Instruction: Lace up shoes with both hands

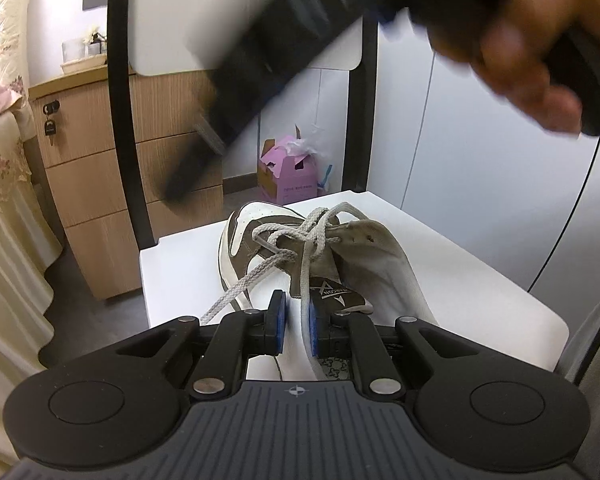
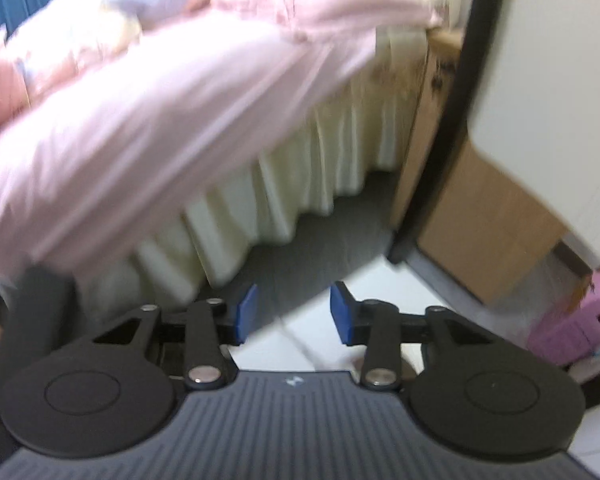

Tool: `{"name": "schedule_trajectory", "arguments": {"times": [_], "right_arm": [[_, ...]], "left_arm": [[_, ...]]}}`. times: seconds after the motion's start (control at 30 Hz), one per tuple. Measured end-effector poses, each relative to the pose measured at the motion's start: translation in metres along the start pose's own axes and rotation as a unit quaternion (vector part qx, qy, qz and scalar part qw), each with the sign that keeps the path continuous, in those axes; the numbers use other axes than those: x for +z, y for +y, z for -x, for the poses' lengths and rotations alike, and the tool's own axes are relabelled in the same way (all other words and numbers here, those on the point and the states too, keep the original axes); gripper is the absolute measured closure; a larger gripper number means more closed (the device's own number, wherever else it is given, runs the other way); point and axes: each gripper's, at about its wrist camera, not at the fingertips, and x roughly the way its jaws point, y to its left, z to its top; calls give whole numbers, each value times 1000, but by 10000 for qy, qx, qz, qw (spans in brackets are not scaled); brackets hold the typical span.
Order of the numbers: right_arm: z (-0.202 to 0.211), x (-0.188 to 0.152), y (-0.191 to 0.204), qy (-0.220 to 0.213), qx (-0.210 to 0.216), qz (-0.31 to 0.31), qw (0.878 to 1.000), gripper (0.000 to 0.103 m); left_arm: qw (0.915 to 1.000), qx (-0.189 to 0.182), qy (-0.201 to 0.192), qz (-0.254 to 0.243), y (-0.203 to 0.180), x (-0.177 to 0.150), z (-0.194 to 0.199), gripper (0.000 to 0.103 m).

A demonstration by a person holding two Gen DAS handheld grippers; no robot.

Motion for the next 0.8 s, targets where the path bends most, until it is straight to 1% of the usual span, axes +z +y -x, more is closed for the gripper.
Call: {"name": "schedule_trajectory", "arguments": {"times": [0.07,0.2,0.27,0.3,0.33,0.37,0.4,0.43,0.5,0.6,0.73,0.8], "right_arm": [[-11,-14,-4,367,-142,48,9992,61],[-20,-33,-10,490,-195,57,9986,63],[-25,-38,-7,544,-155,172,9982,69],[-27,-41,-5,544,-146,270,9980,74],[-29,-42,-4,540,-132,328,9979,86],[-30,-43,-2,549,-141,379,9977,95],[-33,-43,1,575,-224,430,9972,100],[-35,-42,3,550,-314,466,9969,100],[-30,-38,4,356,-299,393,9981,100],[-20,-26,6,77,-203,273,9994,101],[-3,3,17,-241,-27,284,9993,101],[3,20,24,-365,85,300,9988,100]], "left_arm": [[10000,-13,3,34,0,0,1,89],[10000,-18,-1,17,0,0,1,89],[10000,-20,7,-40,-1,0,1,89],[10000,-16,10,-78,-2,1,0,89],[9999,-20,16,-103,-3,1,-1,89],[9999,-27,19,-108,-3,0,-1,89],[9999,-34,19,-102,-3,1,-1,89],[9999,-41,8,-100,-2,1,-1,89],[9999,-65,-16,-97,0,1,-1,89],[9998,-192,-9,42,4,1,-2,89],[9998,-173,-17,-49,1,1,-2,89],[9998,-195,-7,-14,2,1,-3,89]]}}
